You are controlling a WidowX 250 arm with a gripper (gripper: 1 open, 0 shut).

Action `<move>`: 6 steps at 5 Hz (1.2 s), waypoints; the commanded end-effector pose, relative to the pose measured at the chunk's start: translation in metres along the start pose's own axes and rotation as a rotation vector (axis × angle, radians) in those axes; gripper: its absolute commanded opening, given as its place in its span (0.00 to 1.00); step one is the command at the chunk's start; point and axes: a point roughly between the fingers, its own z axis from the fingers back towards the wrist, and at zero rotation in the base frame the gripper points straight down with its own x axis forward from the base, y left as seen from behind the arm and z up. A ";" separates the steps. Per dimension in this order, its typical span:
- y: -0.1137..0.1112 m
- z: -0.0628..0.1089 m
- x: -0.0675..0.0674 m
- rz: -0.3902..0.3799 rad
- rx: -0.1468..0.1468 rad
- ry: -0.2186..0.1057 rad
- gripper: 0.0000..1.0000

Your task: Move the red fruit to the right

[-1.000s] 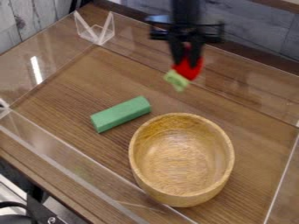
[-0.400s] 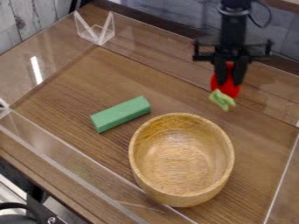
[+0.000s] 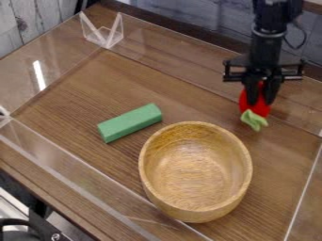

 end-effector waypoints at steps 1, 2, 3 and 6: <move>-0.004 0.015 0.018 0.021 -0.046 -0.079 0.00; -0.007 0.008 0.015 -0.006 -0.045 -0.083 1.00; -0.008 0.002 0.009 -0.030 -0.046 -0.088 1.00; -0.002 0.008 0.012 0.015 -0.076 -0.092 1.00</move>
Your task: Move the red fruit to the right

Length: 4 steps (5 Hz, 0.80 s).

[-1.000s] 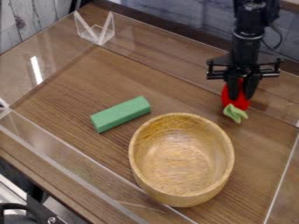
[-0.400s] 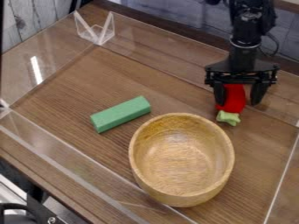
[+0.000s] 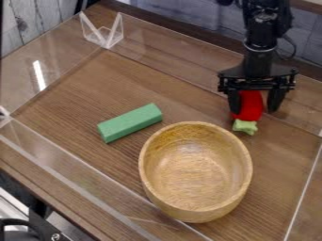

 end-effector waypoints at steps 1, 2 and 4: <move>-0.008 0.020 0.007 0.013 -0.052 -0.060 1.00; -0.008 0.023 0.004 0.069 -0.070 -0.067 1.00; -0.003 0.041 0.011 0.140 -0.106 -0.066 1.00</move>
